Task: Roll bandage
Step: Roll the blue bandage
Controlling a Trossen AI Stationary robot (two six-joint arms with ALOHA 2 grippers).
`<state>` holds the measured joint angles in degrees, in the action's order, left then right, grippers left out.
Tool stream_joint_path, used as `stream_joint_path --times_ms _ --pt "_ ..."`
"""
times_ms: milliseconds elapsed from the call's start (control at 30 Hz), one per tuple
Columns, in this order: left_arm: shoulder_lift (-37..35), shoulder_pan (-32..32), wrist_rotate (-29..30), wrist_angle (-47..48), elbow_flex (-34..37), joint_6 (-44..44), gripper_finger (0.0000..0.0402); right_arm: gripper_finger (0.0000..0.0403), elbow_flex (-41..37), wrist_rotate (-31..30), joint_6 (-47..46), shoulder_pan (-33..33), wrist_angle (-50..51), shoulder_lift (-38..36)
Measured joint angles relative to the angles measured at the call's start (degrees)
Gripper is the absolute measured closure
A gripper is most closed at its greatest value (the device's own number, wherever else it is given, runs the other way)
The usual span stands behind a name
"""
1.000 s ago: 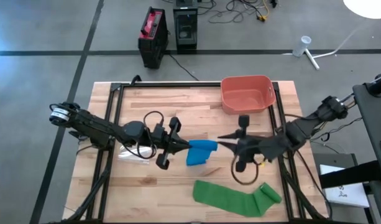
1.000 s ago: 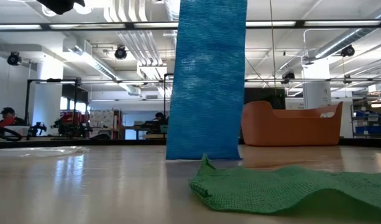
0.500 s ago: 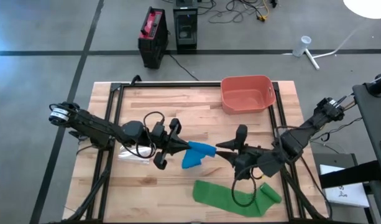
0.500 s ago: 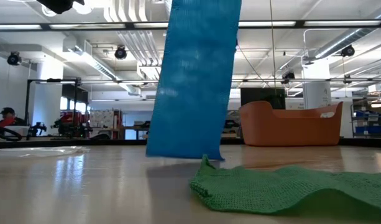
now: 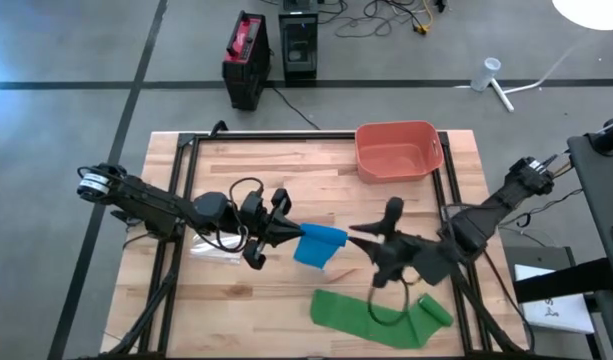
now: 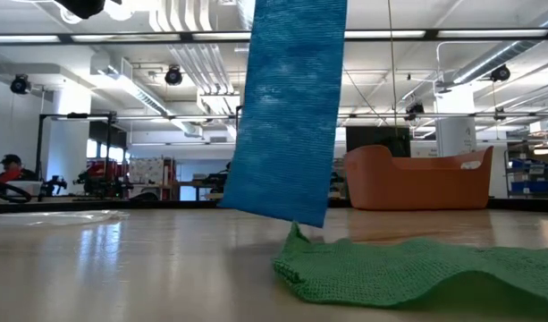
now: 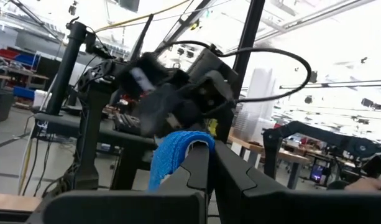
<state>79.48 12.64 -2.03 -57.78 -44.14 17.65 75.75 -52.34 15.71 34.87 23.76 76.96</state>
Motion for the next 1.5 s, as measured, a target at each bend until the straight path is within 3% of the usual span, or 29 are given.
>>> stream_joint_path --times_ms 167,267,433,667,800,1100,1500 --pt "0.0 0.0 -0.2 -0.2 0.0 0.0 0.0401 0.0285 -0.1 11.7 -3.9 -3.8 -0.4 0.0" --pt "0.0 0.0 -0.2 -0.2 0.0 0.1 0.0401 0.0282 -0.1 14.5 -5.5 -5.5 -0.5 0.2" --pt "0.1 0.0 -0.2 -0.2 0.0 0.7 0.0401 0.0302 -0.1 11.9 -4.8 -7.3 -0.6 0.5" --pt "0.1 0.1 -0.8 -0.2 0.0 3.9 0.0401 0.0395 -0.1 3.9 4.5 -7.8 -2.4 0.5" --pt "0.1 0.1 -1.5 0.6 0.0 4.4 0.0401 0.0394 -0.1 -0.2 9.6 -7.8 -4.6 0.4" --pt "1.5 0.2 -1.5 3.4 0.0 5.4 0.0401 0.0402 -0.1 -0.2 17.5 -7.8 -11.8 0.3" --pt "3.8 0.2 0.0 3.3 0.0 5.4 0.0401 0.0401 1.2 -0.2 18.6 -7.8 -12.5 -0.3"
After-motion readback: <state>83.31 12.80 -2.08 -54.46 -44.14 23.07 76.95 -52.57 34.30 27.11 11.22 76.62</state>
